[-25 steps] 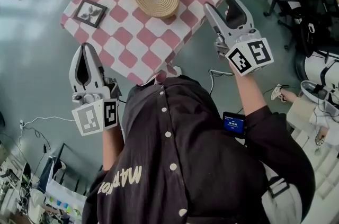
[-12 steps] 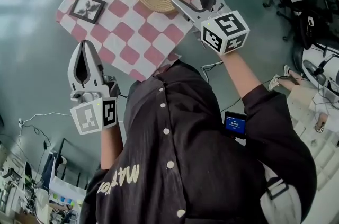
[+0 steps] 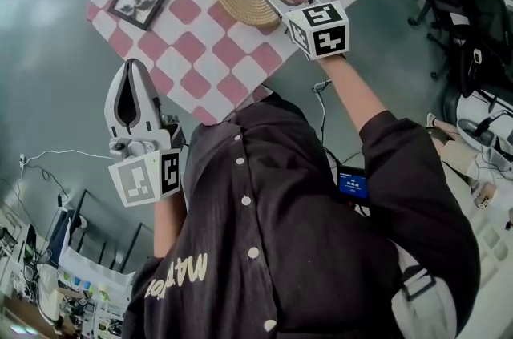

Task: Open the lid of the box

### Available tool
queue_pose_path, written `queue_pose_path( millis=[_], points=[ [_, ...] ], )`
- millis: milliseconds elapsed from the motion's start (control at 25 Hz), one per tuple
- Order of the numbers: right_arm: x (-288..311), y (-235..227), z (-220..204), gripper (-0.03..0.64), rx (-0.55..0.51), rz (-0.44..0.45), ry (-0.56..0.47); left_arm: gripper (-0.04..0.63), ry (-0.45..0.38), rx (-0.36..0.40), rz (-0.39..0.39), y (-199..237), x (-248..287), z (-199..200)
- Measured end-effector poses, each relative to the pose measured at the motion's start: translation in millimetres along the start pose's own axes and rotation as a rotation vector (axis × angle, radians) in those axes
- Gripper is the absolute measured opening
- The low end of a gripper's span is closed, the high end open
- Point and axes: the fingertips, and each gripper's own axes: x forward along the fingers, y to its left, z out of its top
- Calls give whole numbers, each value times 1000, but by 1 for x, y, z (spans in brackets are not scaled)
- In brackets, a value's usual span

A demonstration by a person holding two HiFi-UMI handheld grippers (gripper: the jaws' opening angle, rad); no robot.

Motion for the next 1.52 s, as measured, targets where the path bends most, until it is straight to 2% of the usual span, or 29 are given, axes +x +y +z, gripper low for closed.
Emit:
queue_pose_path(
  millis=[520,1000,1360,1520],
  points=[
    [62,-14,-28,311,-41,7,167,11,52,-20,35,2,13,-17],
    [87,-19,-46,305,-69,-36,304,11,91,-37,26,-7,22,-32],
    [97,-20,-54,328,-81,-67,402,11,105,-47,28,-10,21,-36],
    [101,-19,-52,325,-88,-65,395,11,112,-57,36,-8,19,-39]
  ],
)
